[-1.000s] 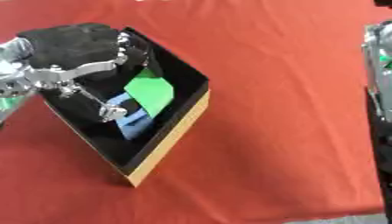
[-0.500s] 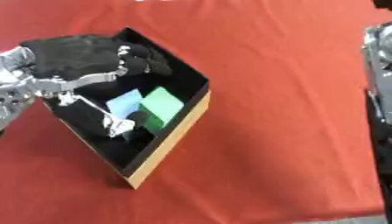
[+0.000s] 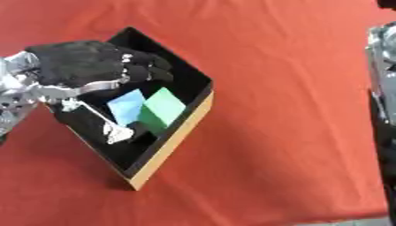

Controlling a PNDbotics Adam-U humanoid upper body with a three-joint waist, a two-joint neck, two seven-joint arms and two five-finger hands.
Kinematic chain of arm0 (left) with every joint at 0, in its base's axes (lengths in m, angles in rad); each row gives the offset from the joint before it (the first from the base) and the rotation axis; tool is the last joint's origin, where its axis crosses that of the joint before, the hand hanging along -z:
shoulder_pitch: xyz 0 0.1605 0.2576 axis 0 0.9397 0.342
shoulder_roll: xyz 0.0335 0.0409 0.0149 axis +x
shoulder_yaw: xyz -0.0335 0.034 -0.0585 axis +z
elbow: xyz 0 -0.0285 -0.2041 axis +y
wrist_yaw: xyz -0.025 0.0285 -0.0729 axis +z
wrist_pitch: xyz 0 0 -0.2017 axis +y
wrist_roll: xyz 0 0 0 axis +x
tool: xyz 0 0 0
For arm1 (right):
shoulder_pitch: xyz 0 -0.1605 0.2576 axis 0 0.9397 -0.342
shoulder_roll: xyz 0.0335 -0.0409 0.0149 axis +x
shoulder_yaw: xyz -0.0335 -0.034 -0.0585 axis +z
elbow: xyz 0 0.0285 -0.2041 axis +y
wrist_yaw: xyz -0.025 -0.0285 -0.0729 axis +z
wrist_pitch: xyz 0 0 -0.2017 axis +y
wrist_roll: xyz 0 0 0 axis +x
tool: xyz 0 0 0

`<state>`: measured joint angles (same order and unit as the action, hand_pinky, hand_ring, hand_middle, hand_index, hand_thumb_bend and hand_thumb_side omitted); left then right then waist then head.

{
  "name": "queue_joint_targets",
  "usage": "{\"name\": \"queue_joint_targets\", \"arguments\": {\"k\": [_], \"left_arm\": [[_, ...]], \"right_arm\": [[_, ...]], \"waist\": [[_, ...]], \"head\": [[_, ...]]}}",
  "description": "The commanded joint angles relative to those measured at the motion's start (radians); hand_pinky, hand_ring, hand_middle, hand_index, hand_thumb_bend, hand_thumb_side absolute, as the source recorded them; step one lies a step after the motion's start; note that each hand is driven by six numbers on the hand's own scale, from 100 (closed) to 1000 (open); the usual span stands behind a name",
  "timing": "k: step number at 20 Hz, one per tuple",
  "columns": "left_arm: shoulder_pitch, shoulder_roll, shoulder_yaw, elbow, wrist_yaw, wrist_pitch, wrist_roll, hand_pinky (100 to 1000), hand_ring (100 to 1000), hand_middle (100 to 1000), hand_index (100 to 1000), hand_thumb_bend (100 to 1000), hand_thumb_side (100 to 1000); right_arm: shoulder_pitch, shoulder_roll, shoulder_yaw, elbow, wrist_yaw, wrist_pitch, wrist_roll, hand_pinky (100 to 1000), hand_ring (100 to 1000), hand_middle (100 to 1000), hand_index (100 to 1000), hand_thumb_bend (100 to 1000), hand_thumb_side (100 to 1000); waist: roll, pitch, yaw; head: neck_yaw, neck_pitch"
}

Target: Pick up objects on the table and place them in the box.

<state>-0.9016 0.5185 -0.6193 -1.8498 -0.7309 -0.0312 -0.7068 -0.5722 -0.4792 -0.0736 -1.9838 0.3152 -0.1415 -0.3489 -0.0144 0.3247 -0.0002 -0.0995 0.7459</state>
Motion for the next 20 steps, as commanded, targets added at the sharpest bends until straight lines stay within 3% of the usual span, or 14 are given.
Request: {"name": "queue_joint_targets", "arguments": {"k": [1,5,7,8,10,14,20], "left_arm": [[-0.011,0.002,0.029,-0.029,-0.009,0.005,0.021,643,858,951,980,267,420],[-0.013,0.014,0.078,-0.092,-0.021,0.034,0.068,638,853,952,978,245,310],[-0.006,0.027,0.12,-0.131,-0.017,0.059,0.096,624,840,947,979,166,298],[-0.002,0.031,0.143,-0.141,-0.009,0.073,0.11,618,833,944,980,100,319],[0.0,0.032,0.19,-0.148,0.015,0.099,0.139,596,814,933,982,100,365],[0.003,0.004,0.288,-0.15,0.074,0.145,0.199,620,805,918,979,100,599],[0.038,-0.043,0.444,-0.15,0.17,0.127,0.296,624,803,902,967,100,636]], "right_arm": [[-0.015,-0.017,-0.007,-0.016,-0.004,0.004,-0.003,785,626,516,807,100,672],[-0.012,-0.02,-0.009,-0.016,0.0,0.004,-0.004,785,627,518,807,100,673],[-0.009,-0.022,-0.012,-0.016,0.005,0.003,-0.007,785,628,520,807,100,673],[-0.007,-0.023,-0.014,-0.016,0.007,0.002,-0.009,786,629,521,807,100,674],[-0.006,-0.024,-0.017,-0.016,0.013,0.0,-0.013,786,631,524,807,100,674],[-0.005,-0.024,-0.021,-0.016,0.027,-0.006,-0.022,787,636,531,806,100,675],[-0.011,-0.023,-0.023,-0.016,0.045,-0.016,-0.031,788,642,538,806,100,677]], "waist": [[-0.002,-0.019,0.001],[-0.001,-0.026,0.007],[0.001,-0.031,0.013],[0.002,-0.034,0.015],[0.004,-0.038,0.018],[0.005,-0.05,0.029],[0.004,-0.063,0.046]], "head": [[0.0,-0.008],[-0.008,-0.003],[-0.016,0.0],[-0.02,0.001],[-0.029,0.002],[-0.044,0.009],[-0.062,0.01]]}}
